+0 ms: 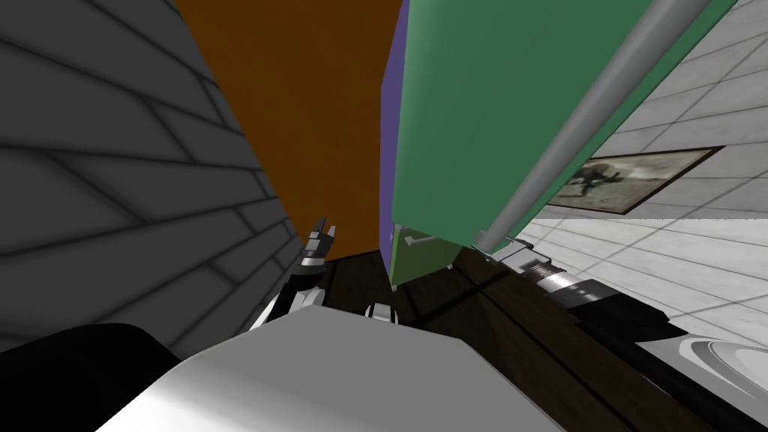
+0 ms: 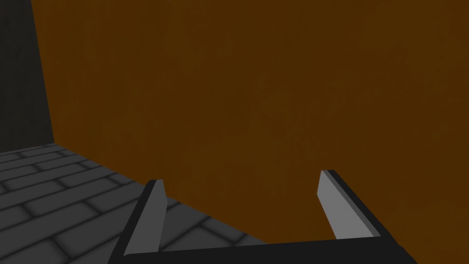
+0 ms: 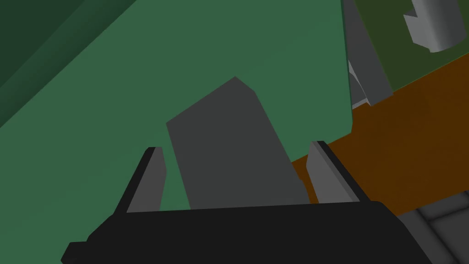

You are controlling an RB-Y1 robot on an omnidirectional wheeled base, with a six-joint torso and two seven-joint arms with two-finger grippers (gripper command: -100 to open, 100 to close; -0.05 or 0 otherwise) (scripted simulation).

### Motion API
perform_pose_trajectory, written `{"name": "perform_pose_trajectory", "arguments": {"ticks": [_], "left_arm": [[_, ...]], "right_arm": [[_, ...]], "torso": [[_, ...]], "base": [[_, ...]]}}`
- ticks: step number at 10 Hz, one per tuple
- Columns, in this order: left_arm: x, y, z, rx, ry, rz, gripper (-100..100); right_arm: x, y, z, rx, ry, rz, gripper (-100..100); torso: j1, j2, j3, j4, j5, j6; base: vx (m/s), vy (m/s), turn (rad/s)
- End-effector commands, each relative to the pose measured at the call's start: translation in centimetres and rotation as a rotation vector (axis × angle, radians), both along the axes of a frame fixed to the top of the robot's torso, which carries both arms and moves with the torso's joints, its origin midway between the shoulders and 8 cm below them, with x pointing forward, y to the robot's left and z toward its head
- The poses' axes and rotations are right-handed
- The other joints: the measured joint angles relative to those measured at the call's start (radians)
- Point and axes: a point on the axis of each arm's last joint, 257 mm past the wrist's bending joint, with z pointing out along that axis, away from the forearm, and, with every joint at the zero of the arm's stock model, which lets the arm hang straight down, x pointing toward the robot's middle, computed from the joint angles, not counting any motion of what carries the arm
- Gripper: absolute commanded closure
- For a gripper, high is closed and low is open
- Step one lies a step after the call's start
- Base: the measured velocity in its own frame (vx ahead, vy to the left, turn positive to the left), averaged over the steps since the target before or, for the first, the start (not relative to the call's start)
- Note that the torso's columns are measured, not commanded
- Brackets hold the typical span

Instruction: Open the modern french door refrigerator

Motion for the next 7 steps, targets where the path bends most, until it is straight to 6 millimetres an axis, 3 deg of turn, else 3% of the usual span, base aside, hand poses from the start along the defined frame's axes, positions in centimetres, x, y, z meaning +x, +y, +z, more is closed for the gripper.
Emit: {"name": "perform_pose_trajectory", "arguments": {"ticks": [1,3,4,5,7], "left_arm": [[0.0,0.0,0.0,0.0,0.0,0.0,0],[0.0,0.0,0.0,0.0,0.0,0.0,0],[0.0,0.0,0.0,0.0,0.0,0.0,0],[0.0,0.0,0.0,0.0,0.0,0.0,0],[0.0,0.0,0.0,0.0,0.0,0.0,0]], "right_arm": [[0.0,-1.6,0.7,-0.005,-0.014,-0.045,100],[0.0,-3.1,0.9,-0.007,-0.02,-0.081,100],[-0.1,-2.6,0.5,-0.002,-0.009,-0.071,100],[-0.2,-4.3,0.3,0.0,-0.007,-0.114,100],[-0.3,-5.9,0.5,-0.002,-0.011,-0.153,100]], "torso": [[0.0,0.002,0.001,0.001,0.0,0.001],[0.0,0.004,0.003,0.002,0.001,0.003],[0.0,0.007,0.004,0.003,0.001,0.004],[-0.005,0.005,0.003,0.003,0.001,0.003],[0.001,0.007,0.006,0.001,-0.002,0.008]], "base": [[-0.102,0.216,-0.107],[-0.084,0.204,-0.094],[-0.048,0.095,-0.032],[-0.049,0.161,-0.102],[-0.007,0.314,-0.134]]}}
